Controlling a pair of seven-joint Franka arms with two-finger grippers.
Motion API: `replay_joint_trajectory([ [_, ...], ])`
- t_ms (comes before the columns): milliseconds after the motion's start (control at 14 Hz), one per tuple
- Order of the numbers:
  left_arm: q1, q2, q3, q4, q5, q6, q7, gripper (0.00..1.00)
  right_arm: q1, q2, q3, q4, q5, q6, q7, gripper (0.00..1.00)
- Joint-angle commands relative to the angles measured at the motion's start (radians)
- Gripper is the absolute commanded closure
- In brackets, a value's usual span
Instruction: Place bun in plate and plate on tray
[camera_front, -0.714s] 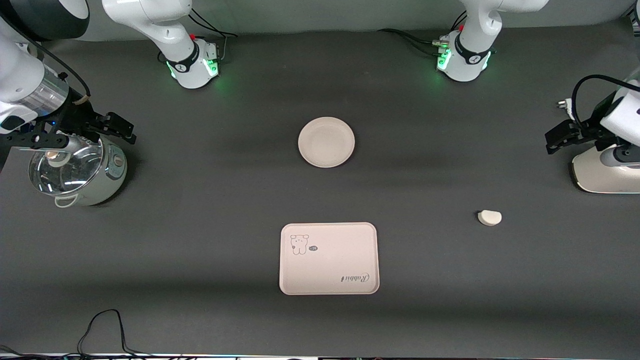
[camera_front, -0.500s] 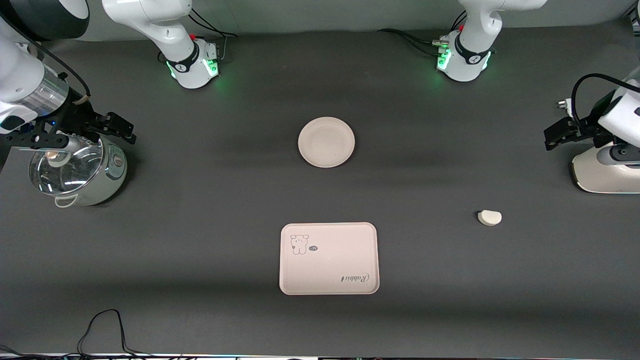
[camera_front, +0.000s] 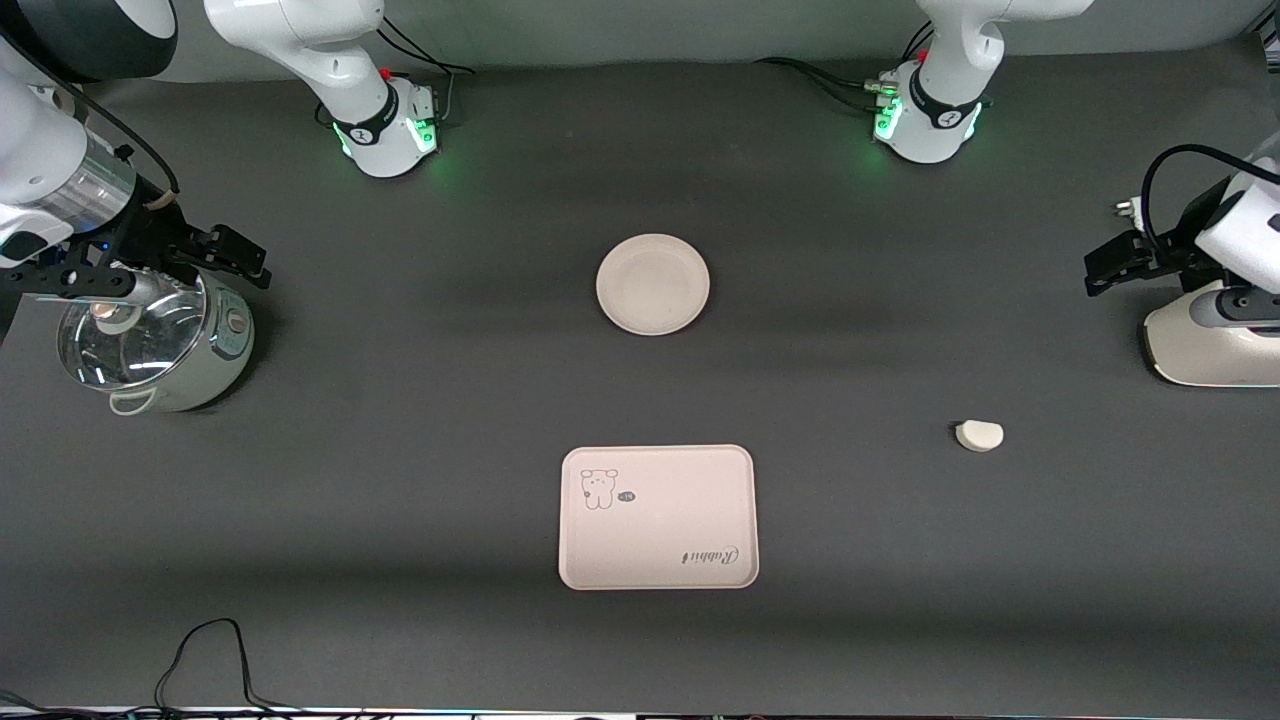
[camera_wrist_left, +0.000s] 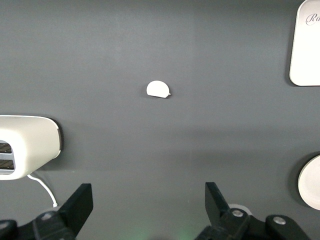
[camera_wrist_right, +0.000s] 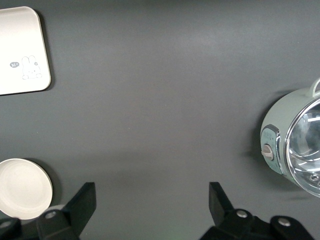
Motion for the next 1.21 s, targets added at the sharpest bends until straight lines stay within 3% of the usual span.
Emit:
replay_joint_trajectory([
  [0,0.016,0.01,-0.011,0.024,-0.011,-0.039,0.023,0.0,0.04,0.004,-0.006,-0.01,0.012,0.042,0.012,0.0],
  [357,0.032,0.079,-0.011,0.015,-0.017,0.043,0.084,0.0,0.06,0.01,-0.007,-0.03,0.019,0.071,0.013,0.0],
  [857,0.052,0.36,-0.011,0.007,-0.019,0.321,0.086,0.0,0.061,0.007,-0.013,-0.04,0.019,0.084,0.004,0.0],
  [1143,0.039,0.428,-0.023,-0.071,-0.022,0.419,0.086,0.0,0.06,0.004,-0.016,-0.04,0.019,0.079,0.003,0.0],
])
